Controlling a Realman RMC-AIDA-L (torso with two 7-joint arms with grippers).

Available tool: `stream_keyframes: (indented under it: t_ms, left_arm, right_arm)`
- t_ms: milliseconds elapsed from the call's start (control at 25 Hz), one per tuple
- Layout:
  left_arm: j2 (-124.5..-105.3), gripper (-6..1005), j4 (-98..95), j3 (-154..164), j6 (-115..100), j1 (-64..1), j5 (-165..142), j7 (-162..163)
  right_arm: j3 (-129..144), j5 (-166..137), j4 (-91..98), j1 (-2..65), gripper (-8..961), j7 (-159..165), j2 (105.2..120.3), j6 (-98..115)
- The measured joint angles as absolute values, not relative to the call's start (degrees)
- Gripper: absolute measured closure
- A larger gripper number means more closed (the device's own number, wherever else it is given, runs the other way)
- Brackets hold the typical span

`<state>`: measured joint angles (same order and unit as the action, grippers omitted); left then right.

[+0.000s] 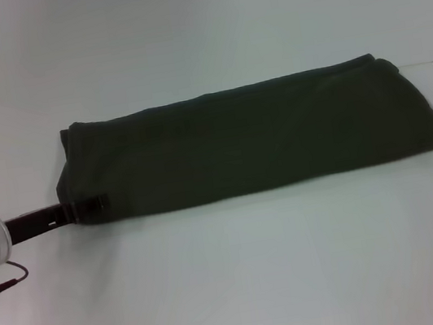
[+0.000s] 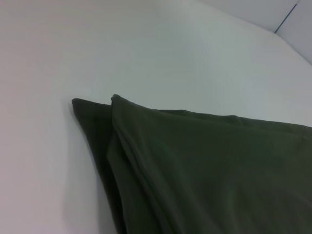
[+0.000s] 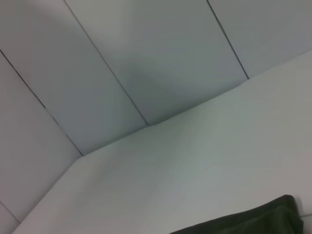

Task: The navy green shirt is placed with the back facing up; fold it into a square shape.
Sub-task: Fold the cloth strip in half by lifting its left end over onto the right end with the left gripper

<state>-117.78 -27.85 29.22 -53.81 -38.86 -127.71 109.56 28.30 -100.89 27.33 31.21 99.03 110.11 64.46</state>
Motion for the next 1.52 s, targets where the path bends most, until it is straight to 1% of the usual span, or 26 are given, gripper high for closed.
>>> stream_keyframes:
  t_ms: [200, 280, 560, 760, 1160, 1320, 1400, 1440, 1480, 1520]
  left_arm:
    - [-117.76, 305, -27.86, 29.79, -53.79, -38.85, -127.71, 109.51]
    - [-117.80, 524, -27.86, 29.94, -53.79, -38.85, -127.70, 109.52]
    - [-117.84, 619, -27.86, 30.60, -53.78, -38.97, -127.70, 109.66]
    - [-117.91, 666, -27.86, 31.32, -53.04, -39.07, -127.70, 109.87]
    - [-117.94, 850, -27.86, 31.47, -52.90, -39.13, -127.70, 109.92]
    - [-117.94, 936, -27.83, 31.47, -52.91, -39.45, -127.69, 109.94]
    - [-117.94, 982, -27.73, 31.47, -52.91, -39.63, -127.57, 109.95]
    - [-117.94, 982, -27.67, 31.46, -52.90, -39.71, -127.52, 109.95]
    - [-117.94, 983, -27.56, 31.46, -52.90, -39.87, -127.45, 109.95]
    - [-117.94, 983, -27.45, 31.47, -52.91, -39.99, -127.45, 109.95]
  right_arm:
    - [28.30, -101.24, 27.33, 31.45, 120, 99.13, 110.10, 64.13]
    - [28.30, -101.25, 27.33, 31.48, 120, 99.14, 110.11, 64.12]
    - [28.30, -101.25, 27.33, 31.52, 121, 99.14, 110.23, 63.57]
    - [28.30, -101.25, 27.33, 31.55, 119, 99.14, 110.28, 63.53]
    - [28.30, -101.43, 27.35, 31.40, 119, 99.31, 110.21, 63.54]
    - [28.31, -104.12, 27.98, 32.11, 120, 101.64, 109.76, 63.55]
    - [28.41, -106.83, 28.35, 33.01, 121, 103.98, 109.18, 63.57]
    - [28.60, -108.50, 28.73, 33.65, 121, 105.67, 108.75, 63.58]
    - [29.57, -112.17, 29.89, 34.90, 122, 109.65, 107.97, 63.63]
    - [29.57, -112.17, 29.89, 34.90, 122, 109.65, 107.97, 63.63]
